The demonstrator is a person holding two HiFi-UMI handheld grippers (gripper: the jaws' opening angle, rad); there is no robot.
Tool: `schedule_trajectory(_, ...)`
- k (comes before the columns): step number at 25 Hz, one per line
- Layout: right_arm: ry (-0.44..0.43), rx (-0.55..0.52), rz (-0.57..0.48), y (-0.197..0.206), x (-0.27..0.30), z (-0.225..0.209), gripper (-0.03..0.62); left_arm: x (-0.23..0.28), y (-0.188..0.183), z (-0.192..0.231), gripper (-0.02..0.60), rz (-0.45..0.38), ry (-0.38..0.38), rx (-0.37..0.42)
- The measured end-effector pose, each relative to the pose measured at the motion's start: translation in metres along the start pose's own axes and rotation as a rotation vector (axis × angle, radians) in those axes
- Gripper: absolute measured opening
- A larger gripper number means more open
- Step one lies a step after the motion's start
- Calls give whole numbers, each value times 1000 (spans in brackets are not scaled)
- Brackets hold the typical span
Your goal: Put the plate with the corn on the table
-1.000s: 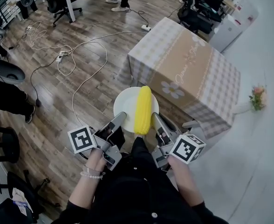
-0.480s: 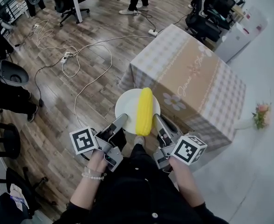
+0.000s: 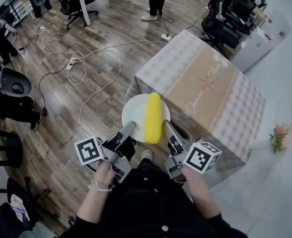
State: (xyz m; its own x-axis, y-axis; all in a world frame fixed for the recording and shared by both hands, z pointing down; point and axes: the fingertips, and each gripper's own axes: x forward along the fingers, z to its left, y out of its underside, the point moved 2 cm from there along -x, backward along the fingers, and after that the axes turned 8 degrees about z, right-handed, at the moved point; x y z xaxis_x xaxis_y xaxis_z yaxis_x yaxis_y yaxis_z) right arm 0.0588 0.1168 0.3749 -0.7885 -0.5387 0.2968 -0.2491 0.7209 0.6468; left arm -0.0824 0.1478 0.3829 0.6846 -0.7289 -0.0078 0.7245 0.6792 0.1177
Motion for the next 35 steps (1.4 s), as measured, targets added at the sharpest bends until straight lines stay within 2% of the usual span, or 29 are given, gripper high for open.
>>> schedule_trajectory(16, -48, -18, 29, -70, 8, -69, 106, 90, -14, 6, 43, -57, -17, 15)
schedule_trajectory(35, -17, 9, 11, -75, 0, -80, 106, 106, -11, 6, 43, -16, -37, 9)
